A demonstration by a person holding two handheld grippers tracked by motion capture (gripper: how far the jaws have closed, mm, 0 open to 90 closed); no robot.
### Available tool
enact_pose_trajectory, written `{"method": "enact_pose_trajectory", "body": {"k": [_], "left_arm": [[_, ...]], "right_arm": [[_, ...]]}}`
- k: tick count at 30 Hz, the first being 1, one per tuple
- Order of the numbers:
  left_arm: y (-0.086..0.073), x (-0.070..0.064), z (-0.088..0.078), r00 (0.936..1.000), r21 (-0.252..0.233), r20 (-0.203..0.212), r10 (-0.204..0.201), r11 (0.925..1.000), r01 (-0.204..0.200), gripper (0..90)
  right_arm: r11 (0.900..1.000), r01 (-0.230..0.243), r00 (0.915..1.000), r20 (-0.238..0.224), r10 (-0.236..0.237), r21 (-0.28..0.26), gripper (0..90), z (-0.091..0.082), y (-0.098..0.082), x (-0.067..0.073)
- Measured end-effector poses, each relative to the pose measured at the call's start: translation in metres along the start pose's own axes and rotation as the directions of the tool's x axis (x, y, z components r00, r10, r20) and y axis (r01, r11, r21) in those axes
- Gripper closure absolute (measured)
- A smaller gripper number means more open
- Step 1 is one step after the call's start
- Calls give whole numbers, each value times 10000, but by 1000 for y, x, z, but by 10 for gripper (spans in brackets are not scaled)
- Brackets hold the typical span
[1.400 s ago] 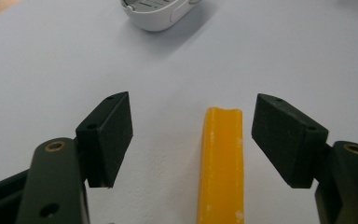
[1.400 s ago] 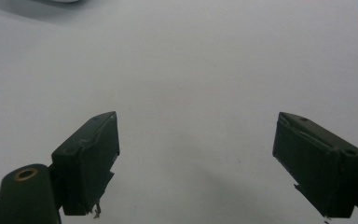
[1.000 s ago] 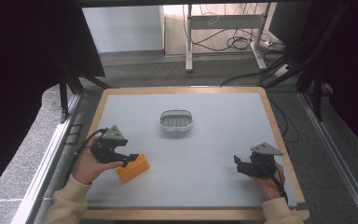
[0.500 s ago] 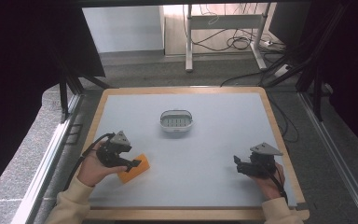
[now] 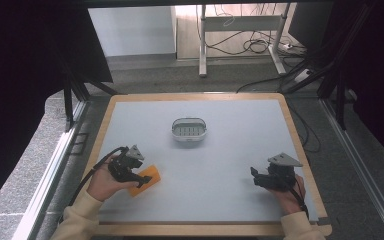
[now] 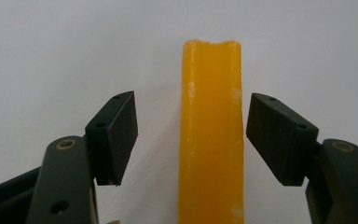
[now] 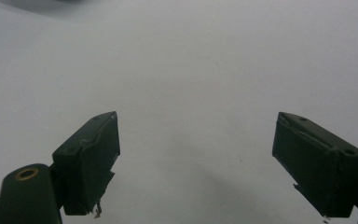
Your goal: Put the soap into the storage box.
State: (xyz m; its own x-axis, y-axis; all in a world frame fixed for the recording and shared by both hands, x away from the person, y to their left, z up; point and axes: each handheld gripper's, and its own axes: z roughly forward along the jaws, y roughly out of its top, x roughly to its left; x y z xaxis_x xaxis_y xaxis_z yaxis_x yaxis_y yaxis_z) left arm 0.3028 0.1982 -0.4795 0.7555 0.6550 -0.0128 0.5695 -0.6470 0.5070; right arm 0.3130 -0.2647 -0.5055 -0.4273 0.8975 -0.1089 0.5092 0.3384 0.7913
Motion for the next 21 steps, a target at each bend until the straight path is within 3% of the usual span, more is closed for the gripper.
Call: {"method": "enact_pose_trajectory", "body": {"k": [9,17,21], "left_arm": [[-1,-3,12,9997,577,211,132,9982,-144,448],[-2,-2,21,9993,924,269,259,9953,-283,473],[-2,-2,22,9991,982,280,327,9945,-353,562]], "right_arm": [[10000,49,10000,11,-49,3,152,0,0,1],[10000,66,10000,54,-66,29,151,0,0,0],[10000,25,10000,93,-25,14,151,0,0,-1]]}}
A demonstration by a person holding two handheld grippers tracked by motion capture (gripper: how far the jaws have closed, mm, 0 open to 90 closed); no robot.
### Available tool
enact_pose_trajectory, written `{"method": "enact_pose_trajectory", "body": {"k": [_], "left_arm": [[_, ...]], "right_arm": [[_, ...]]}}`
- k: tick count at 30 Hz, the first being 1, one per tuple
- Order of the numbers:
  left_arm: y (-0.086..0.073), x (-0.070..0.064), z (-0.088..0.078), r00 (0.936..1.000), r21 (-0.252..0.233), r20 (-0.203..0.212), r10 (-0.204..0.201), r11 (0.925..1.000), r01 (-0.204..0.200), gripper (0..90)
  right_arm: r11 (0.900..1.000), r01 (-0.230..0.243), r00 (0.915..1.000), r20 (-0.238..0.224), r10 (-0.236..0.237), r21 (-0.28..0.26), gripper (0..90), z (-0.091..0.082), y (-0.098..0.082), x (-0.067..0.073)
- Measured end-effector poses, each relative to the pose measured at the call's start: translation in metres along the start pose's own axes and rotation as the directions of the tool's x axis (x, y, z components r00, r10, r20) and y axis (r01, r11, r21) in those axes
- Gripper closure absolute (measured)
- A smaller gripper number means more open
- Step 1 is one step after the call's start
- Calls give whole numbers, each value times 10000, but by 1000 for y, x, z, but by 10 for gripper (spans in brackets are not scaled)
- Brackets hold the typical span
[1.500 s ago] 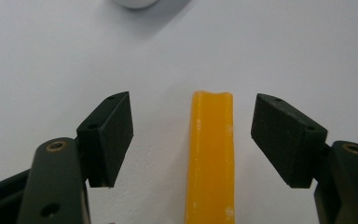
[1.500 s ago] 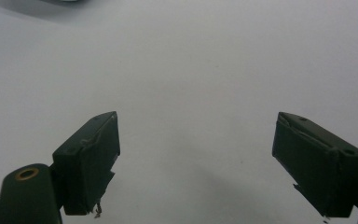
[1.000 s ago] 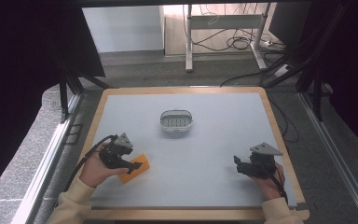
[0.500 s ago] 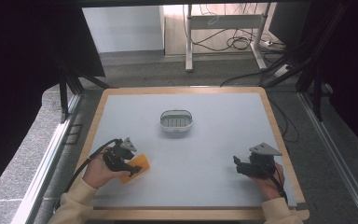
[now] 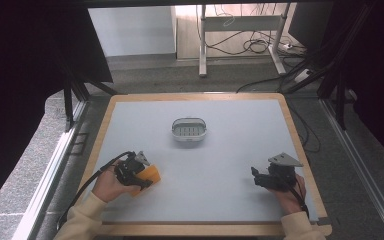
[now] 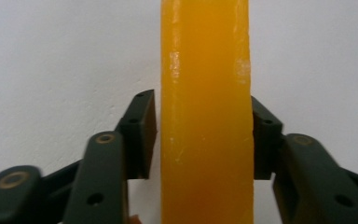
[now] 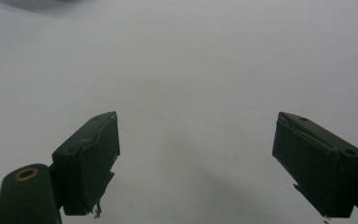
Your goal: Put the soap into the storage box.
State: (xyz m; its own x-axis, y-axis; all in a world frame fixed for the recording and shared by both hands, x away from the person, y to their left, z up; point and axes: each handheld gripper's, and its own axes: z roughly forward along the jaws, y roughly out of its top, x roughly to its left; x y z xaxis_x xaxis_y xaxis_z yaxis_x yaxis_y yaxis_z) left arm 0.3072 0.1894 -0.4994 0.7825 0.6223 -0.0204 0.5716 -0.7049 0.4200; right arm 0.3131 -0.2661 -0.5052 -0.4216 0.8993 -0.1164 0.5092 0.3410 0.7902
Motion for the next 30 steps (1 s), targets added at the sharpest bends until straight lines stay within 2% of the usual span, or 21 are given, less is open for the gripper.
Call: {"method": "enact_pose_trajectory", "body": {"k": [2,8,12,19,30], "left_arm": [[0,0,0,9999,-20,99,22,10000,-21,610],[0,1,-1,9998,-25,154,-129,9999,129,616],[-1,2,-3,9996,-60,252,-92,9999,94,618],[-2,6,-18,9993,-621,243,-271,9977,285,619],[-3,8,-29,9990,-994,193,-398,9942,415,619]], "right_arm": [[10000,4,10000,13,-4,2,151,0,0,0],[10000,-11,10000,45,11,14,151,0,0,-1],[10000,-34,10000,61,34,-1,151,0,0,-1],[10000,46,10000,48,-46,-29,151,0,0,1],[10000,67,10000,53,-67,6,151,0,0,1]]}}
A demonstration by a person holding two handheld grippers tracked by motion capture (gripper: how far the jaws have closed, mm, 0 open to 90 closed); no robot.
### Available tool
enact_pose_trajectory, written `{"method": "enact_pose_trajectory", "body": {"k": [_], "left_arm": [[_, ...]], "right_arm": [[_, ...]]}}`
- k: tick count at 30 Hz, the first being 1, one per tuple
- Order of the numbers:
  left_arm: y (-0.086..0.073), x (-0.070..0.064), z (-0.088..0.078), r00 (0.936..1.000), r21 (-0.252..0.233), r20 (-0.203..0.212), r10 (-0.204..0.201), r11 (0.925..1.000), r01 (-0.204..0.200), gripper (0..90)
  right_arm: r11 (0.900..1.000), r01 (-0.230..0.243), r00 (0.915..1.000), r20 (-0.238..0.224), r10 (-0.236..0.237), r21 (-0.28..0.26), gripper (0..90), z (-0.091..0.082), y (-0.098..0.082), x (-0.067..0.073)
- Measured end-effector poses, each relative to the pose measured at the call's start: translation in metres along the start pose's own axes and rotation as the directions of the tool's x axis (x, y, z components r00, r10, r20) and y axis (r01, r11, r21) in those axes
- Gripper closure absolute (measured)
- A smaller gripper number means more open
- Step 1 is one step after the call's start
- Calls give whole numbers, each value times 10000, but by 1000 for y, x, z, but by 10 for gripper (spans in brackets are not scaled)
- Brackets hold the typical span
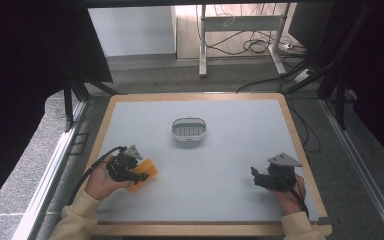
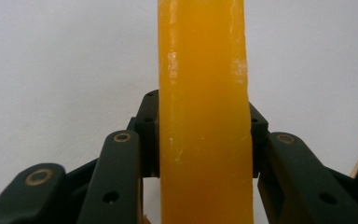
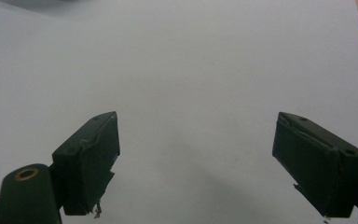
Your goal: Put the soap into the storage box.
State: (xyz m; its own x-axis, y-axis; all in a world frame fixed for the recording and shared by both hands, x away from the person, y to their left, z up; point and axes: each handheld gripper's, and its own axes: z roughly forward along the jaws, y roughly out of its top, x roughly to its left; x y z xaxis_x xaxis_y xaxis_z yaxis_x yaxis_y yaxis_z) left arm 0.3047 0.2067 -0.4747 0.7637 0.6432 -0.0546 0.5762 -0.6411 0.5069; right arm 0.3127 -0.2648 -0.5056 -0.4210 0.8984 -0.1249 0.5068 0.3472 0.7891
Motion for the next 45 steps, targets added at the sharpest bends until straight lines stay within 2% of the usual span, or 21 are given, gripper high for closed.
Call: {"method": "enact_pose_trajectory", "body": {"k": [18,45], "left_arm": [[4,2,-13,9996,-449,-267,-99,9990,87,619],[31,-1,-31,9972,-752,-679,312,9965,-363,619]], "right_arm": [[10000,10,10000,-17,-10,26,152,1,-1,1],[10000,63,10000,12,-63,-44,156,-1,-1,3]]}}
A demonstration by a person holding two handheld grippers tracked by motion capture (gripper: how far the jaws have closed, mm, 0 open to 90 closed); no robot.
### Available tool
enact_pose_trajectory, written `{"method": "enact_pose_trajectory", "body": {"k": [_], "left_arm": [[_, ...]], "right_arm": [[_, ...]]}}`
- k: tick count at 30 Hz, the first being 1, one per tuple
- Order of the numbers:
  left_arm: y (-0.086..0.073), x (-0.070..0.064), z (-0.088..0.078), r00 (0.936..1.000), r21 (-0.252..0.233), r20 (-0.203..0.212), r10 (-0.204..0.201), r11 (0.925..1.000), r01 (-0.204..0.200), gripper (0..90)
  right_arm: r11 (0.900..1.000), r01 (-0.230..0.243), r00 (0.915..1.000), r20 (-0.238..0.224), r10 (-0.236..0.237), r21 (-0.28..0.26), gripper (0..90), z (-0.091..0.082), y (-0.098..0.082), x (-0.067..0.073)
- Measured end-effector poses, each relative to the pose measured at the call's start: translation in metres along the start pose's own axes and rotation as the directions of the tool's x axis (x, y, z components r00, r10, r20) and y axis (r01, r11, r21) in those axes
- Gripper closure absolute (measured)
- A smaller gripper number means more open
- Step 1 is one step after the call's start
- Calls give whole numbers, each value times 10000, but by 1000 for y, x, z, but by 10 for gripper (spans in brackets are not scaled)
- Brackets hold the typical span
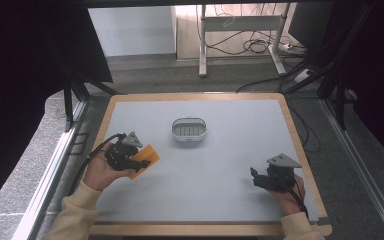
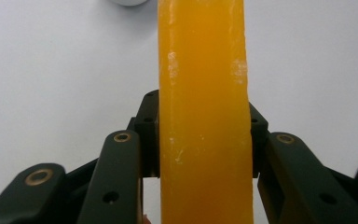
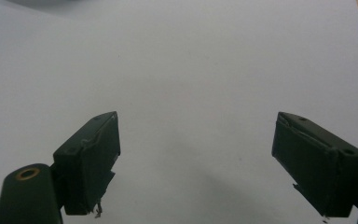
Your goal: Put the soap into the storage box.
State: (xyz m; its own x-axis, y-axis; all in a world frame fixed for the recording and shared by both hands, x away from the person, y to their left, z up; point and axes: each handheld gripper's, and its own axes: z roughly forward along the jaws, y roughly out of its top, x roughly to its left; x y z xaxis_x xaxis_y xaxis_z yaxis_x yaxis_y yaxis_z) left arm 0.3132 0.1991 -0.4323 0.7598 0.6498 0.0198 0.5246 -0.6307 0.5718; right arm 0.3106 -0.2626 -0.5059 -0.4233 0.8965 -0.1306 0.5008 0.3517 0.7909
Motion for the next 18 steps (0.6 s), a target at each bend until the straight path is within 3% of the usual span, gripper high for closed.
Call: {"method": "enact_pose_trajectory", "body": {"k": [18], "left_arm": [[10,2,0,9999,-49,25,112,9999,-112,618]], "right_arm": [[10000,17,10000,34,-18,28,158,0,0,0]]}}
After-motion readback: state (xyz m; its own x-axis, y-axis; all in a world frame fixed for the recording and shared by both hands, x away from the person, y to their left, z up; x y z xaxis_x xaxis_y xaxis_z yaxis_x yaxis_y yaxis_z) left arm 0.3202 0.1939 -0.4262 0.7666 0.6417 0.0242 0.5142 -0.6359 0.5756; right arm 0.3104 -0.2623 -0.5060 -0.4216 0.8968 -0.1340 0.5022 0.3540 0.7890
